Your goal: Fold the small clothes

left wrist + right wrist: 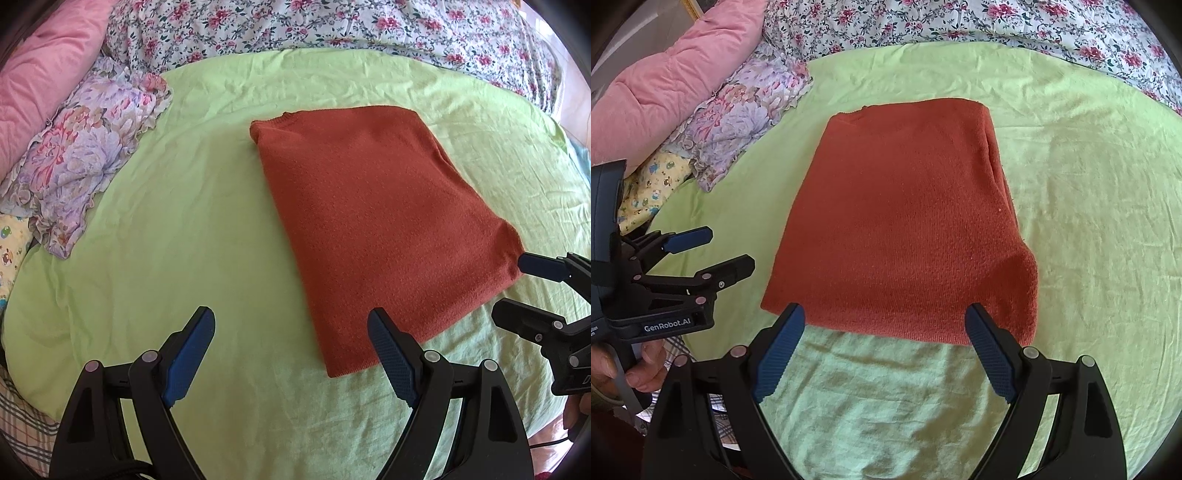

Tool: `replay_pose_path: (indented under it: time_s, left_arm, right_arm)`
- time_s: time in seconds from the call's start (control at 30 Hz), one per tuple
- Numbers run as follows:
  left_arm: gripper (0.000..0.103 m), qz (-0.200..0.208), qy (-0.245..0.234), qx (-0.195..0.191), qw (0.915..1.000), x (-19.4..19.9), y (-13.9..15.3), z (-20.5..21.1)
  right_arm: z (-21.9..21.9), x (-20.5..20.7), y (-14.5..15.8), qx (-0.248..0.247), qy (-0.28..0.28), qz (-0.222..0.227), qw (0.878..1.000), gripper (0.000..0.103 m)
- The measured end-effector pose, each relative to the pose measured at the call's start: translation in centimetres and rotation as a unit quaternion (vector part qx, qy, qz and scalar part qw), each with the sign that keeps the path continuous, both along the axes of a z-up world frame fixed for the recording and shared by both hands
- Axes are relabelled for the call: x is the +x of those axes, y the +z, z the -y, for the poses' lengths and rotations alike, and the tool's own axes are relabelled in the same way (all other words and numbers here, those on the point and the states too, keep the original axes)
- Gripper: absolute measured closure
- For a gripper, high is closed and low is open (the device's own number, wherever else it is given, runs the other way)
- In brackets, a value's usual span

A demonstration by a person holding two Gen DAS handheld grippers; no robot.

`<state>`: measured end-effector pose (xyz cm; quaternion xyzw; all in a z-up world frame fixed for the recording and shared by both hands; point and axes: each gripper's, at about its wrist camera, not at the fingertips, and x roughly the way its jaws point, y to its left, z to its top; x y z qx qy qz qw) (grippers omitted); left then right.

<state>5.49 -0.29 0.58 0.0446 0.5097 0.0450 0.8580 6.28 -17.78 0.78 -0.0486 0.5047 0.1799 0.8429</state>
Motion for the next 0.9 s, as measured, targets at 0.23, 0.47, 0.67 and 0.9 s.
replay_pose_path:
  time_s: [0.23,0.47,0.67,0.9]
  left_arm:
    - [0.018,0.006,0.004,-0.006,1.0,0.0,0.3,-0.3]
    - [0.018,0.01,0.003,-0.003,0.9999,-0.3,0.7,-0.2]
    - [0.018,0.017,-0.003,0.0,0.9999,-0.4,1.3,0.0]
    - [0.018,0.021,-0.007,-0.001,0.9998,-0.4,1.7,0.2]
  right_arm:
    - [-0.3,-0.2,0.1,-0.001,0.004,0.002,1.0,0.014]
    - [-0.3,-0.4,0.1,0.002,-0.002,0.004,1.0,0.014]
    - [0.0,-0.2,0.5,0.008,-0.005,0.008,1.0,0.014]
    - [0.2,-0.2,0.7,0.009,-0.006,0.011,1.0,0.014]
